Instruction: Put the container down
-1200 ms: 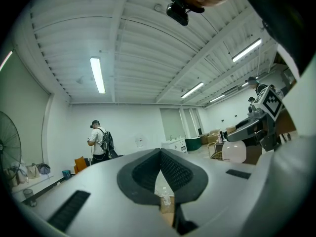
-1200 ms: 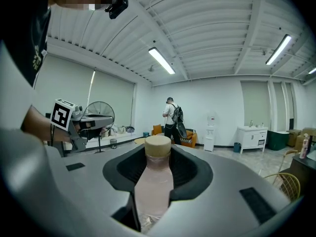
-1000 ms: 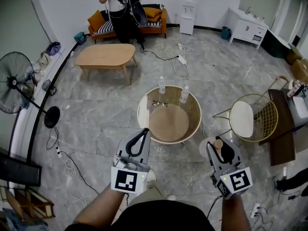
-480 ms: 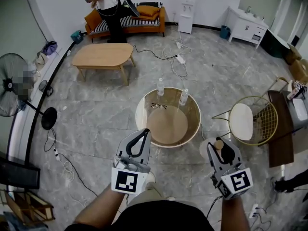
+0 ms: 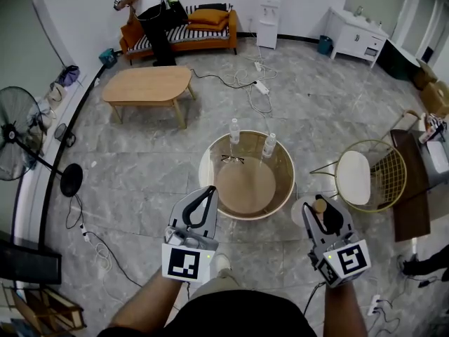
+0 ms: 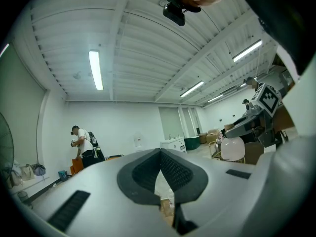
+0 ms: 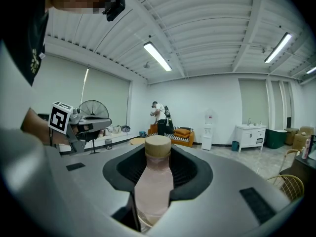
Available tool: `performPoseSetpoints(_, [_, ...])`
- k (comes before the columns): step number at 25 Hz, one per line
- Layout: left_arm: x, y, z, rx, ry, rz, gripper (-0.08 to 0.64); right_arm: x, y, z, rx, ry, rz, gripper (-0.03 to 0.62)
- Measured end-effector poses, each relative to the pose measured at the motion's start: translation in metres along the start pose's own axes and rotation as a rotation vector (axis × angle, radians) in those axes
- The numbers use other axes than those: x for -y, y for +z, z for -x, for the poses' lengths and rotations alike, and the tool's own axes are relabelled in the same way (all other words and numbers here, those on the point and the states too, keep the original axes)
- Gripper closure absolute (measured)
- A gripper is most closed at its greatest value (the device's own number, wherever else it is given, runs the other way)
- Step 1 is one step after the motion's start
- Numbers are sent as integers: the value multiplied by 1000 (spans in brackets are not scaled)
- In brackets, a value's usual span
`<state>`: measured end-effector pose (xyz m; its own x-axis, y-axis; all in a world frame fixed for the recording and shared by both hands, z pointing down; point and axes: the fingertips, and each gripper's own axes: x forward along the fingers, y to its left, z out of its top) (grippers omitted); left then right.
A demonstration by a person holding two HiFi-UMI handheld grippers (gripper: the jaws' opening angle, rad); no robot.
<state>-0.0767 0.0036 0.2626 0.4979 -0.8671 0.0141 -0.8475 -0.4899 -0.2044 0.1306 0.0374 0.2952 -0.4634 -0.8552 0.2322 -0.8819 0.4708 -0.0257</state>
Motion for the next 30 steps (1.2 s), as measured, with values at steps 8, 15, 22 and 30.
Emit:
performPoseSetpoints(8, [-30, -7, -16, 4, -19, 3, 549, -6, 12, -34, 21, -19, 9, 442])
performPoseSetpoints(15, [-62, -12, -38, 0, -29, -4, 549, -8, 26, -71, 35, -30, 13, 442])
performPoseSetpoints(22, [-95, -8, -50, 38, -27, 21, 549, -15, 43, -104, 38, -45, 36, 442])
performPoseSetpoints(30, [-102, -21, -46, 42, -46, 30, 549, -27, 38, -108, 14, -52, 48, 442])
